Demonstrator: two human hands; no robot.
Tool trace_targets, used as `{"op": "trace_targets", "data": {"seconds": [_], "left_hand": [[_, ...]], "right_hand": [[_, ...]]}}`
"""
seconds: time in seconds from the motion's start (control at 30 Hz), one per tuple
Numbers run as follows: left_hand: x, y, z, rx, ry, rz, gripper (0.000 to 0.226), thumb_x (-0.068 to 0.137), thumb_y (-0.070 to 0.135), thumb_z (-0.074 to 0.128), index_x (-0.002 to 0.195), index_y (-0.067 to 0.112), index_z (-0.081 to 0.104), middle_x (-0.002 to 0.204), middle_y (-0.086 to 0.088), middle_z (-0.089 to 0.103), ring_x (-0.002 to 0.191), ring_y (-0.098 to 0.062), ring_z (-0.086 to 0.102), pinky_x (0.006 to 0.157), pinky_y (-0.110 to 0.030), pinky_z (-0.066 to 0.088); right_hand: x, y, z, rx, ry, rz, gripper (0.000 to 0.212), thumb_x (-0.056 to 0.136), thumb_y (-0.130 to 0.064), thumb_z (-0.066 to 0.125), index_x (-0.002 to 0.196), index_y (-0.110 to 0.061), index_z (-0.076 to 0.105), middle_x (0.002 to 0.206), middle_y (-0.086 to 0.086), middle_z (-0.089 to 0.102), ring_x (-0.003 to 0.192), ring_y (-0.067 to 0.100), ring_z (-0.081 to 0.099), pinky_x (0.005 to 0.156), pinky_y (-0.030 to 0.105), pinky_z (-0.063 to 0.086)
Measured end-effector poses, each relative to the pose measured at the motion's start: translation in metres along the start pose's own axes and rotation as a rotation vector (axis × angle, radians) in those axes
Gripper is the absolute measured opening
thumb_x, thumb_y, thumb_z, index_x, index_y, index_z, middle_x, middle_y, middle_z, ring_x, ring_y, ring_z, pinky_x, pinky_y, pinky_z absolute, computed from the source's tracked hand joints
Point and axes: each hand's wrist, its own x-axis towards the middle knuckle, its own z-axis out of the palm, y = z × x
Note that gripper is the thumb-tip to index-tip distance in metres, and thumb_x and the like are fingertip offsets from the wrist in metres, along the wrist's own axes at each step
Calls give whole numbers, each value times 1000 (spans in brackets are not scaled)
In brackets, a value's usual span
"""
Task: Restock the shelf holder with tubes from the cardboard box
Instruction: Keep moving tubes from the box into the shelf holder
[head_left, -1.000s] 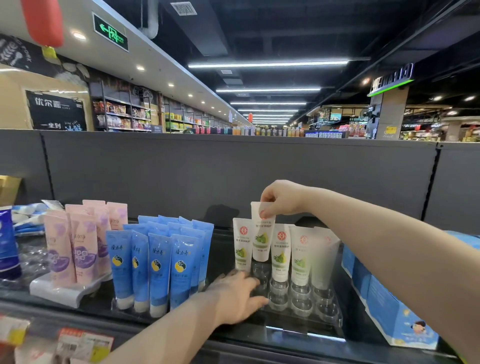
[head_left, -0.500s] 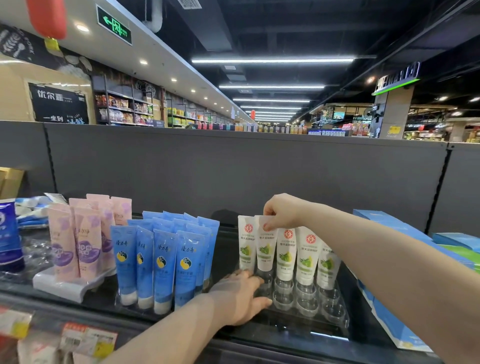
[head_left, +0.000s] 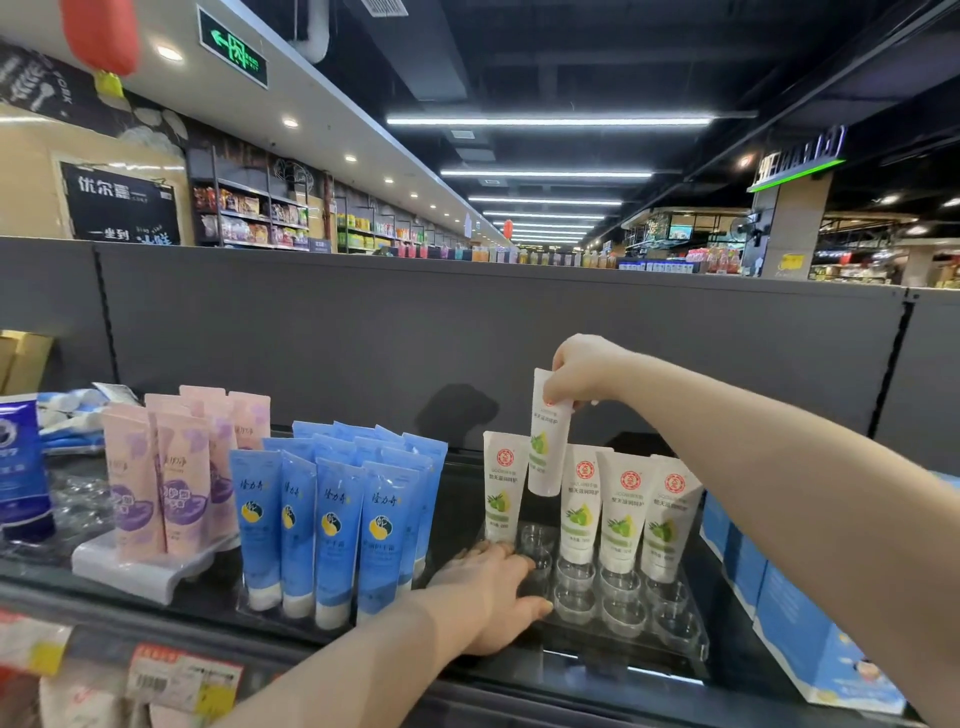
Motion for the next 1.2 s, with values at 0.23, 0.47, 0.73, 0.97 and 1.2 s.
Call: {"op": "trace_targets", "data": {"seconds": [0.23,0.47,0.73,0.97,1.2], "left_hand": [[-3,2,-1,-15,19,-22,59,95,50,36,148,27,21,159,1,9,146,-23,8,120,-40,10],[-2,1,2,-63,23,-29,60,94,51,38,147,29,22,159,3,10,145,-25,12,118,-43,17],[-2,1,2,-47,32,-29,60,94,51,38,147,29,23,159,3,12,146,-23,12,118,-42,16],[-4,3,0,-34,31,-25,59,95,48,38,148,26,21,159,1,12,146,-22,10,118,-39,12],[-4,3,0,-18,23,-23,59,96,49,36,148,26,20,159,1,10,146,-21,8,118,-39,10]], "right_hand": [[-3,6,28,-62,-113,-21,22,84,-20,65,100,-5,66,86,3,64,78,17,60,64,24,48],[-10,17,48,-81,-154,-167,7,89,-24,61,90,-18,57,76,-10,51,69,7,50,55,18,36],[-9,15,41,-169,-248,-155,11,89,-28,62,95,-20,60,93,-5,61,85,14,59,75,27,50],[-10,12,49,-299,-239,-132,9,88,-21,60,92,-13,56,70,-5,51,62,14,51,52,21,39],[-8,13,49,-289,-256,-136,9,89,-22,59,89,-15,54,77,-5,53,74,18,54,55,22,39]]}}
